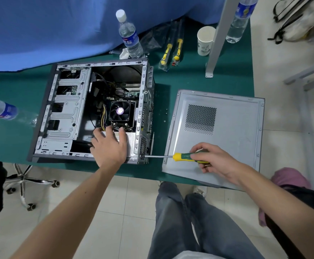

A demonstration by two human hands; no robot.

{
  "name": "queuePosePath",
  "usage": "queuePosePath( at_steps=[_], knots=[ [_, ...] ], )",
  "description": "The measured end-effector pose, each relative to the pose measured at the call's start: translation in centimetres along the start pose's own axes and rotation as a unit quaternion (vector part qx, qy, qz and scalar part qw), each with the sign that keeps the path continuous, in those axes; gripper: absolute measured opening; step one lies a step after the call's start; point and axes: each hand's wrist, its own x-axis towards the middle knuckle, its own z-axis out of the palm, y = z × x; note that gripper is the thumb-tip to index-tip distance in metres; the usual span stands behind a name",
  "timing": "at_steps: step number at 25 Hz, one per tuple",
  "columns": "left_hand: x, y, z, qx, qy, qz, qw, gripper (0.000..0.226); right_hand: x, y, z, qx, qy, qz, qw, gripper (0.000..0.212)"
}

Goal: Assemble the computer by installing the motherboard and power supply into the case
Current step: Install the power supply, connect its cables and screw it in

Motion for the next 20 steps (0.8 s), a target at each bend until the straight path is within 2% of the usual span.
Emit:
queuePosePath(
  at_steps=[2, 5, 6, 9, 11, 13, 15, 18, 20],
  knots=[
    [-0.03, 0.07, 0.08, -0.002, 0.007, -0.006, 1.000, 0.059, 0.09, -0.06, -0.24, 0.014, -0.007, -0.004, 1.000, 0.009],
    [-0.12, 0.07, 0.12, -0.011, 0.015, -0.010, 1.000, 0.054, 0.35, 0.17, 0.33, -0.060, 0.003, 0.008, 0.998, 0.033],
    [-0.08, 0.09, 0.15, -0.012, 0.016, -0.010, 1.000, 0.053, 0.41, 0.16, 0.34, -0.066, 0.003, 0.010, 0.998, 0.032],
    [-0.08, 0.03, 0.31, -0.009, 0.017, -0.008, 1.000, 0.053, 0.45, 0.08, -0.41, 0.002, -0.015, -0.003, 1.000, 0.006],
    [0.01, 0.11, 0.37, -0.010, 0.018, -0.006, 1.000, 0.054, 0.39, 0.14, -0.57, 0.010, -0.003, -0.014, 1.000, 0.007],
    [0.04, 0.21, 0.34, -0.012, 0.020, -0.003, 1.000, 0.054, 0.49, 0.24, -0.05, -0.054, 0.018, -0.011, 0.998, 0.027],
    [0.05, 0.26, 0.28, -0.018, 0.024, -0.001, 1.000, 0.058, 0.65, 0.35, 0.24, -0.077, 0.020, -0.003, 0.997, 0.033],
    [-0.01, 0.24, 0.22, -0.023, 0.027, -0.003, 0.999, 0.060, 0.66, 0.54, -0.43, 0.017, -0.002, 0.005, 1.000, 0.007],
    [0.00, 0.16, 0.24, -0.024, 0.029, -0.002, 0.999, 0.059, 0.68, 0.85, -0.48, 0.015, -0.004, 0.007, 1.000, 0.006]
  ],
)
